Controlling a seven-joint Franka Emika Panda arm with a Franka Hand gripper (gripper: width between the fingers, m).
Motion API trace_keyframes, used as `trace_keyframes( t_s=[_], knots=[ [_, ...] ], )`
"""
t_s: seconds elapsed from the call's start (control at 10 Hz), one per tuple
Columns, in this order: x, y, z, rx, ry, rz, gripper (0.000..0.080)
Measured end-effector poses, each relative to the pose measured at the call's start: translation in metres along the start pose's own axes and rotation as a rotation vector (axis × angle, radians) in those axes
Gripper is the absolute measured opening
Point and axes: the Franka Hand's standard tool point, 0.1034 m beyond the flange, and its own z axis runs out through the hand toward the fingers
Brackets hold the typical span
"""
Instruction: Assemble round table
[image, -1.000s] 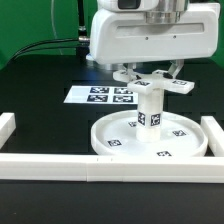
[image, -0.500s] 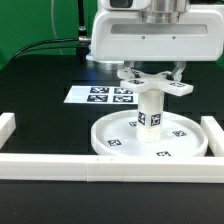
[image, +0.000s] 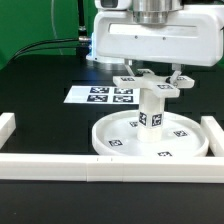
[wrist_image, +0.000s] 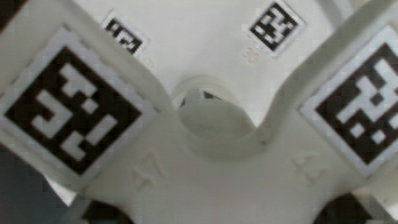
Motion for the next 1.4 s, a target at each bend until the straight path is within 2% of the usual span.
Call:
trace_keyframes(
  t_s=[0.5,0.7,0.8,0.9,1.0,1.1,1.2,1.4],
  knots=[
    [0.001,0.000,0.001,0.030,-0.031,0.626,0.0452],
    [0.001,0.001,0.001,0.028,-0.035,0.731,0.0452],
    [0.001,0.000,0.001,0.029,-0.036,0.755,0.0452],
    [0.000,0.000,0.001,0.032,-0.042,0.789,0.0538],
    [0.000,-0.001,0.002,0.032,-0.042,0.771,0.0538],
    [-0.001,-0.001,0.001,0.032,-0.044,0.763,0.0626],
    [-0.002,-0.003,-0.010,0.038,-0.051,0.723,0.0642],
    [0.002,-0.006,-0.027,0.082,-0.058,0.669,0.0648]
  ],
)
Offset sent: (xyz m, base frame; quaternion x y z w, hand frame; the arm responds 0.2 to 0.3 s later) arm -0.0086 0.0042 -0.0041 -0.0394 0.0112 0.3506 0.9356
